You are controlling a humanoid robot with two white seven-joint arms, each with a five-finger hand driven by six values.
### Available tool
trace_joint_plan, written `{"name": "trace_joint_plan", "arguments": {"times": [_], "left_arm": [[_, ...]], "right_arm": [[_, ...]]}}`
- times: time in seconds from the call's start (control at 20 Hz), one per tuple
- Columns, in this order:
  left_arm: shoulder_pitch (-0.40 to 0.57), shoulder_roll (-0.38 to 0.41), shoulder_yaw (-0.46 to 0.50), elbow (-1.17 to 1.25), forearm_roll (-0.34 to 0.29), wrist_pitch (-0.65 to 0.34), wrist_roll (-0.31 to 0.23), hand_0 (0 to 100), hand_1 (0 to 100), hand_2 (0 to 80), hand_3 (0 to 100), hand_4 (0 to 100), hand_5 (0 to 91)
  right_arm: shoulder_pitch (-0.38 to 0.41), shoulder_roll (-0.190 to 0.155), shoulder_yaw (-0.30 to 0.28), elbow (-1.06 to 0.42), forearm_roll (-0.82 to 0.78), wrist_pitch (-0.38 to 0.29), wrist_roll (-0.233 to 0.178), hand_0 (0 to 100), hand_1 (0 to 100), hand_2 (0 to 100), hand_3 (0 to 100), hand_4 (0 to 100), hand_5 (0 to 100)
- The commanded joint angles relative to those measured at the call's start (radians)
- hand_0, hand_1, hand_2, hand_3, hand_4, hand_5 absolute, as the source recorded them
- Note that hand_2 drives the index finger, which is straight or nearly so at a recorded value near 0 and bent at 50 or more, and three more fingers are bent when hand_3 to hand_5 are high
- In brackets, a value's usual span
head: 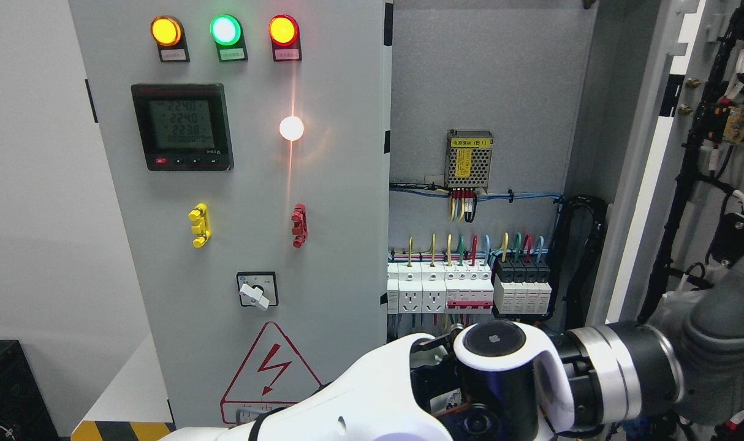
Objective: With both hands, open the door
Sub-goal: 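Withdraw the left hand from the opened door downward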
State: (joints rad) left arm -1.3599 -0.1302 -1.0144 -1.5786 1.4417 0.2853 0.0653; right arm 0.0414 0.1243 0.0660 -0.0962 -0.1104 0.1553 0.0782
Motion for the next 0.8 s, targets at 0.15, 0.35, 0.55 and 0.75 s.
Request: {"name": "trace_joint_plan", "arguments": {"times": [0.15, 0.35, 0.55, 0.75], "left_arm": [[-0.050, -0.054, -0.022, 0.086, -0.004, 0.000, -0.001, 0, 0, 0.0, 0, 0, 0.0], [-0.061, -0.055, -0.047, 0.088, -0.004, -0.002, -0.001, 0, 0, 0.0, 0, 0, 0.0], [-0.068, -0.054, -0.047, 0.094, -0.004, -0.002, -0.001, 0, 0, 0.0, 0, 0, 0.0], [-0.062, -0.046, -0.047, 0.078, -0.004, -0.002, 0.001, 0, 0, 0.0, 0, 0, 0.0]], "right_arm": [[0.000, 0.000, 0.000, 0.000, 0.000, 0.000, 0.000, 0, 0, 0, 0, 0, 0], [0.000, 0.000, 0.000, 0.000, 0.000, 0.000, 0.000, 0, 0, 0, 0, 0, 0], [0.000, 0.000, 0.000, 0.000, 0.000, 0.000, 0.000, 0, 0, 0, 0, 0, 0], [0.000, 0.000, 0.000, 0.000, 0.000, 0.000, 0.000, 0, 0, 0, 0, 0, 0]]}}
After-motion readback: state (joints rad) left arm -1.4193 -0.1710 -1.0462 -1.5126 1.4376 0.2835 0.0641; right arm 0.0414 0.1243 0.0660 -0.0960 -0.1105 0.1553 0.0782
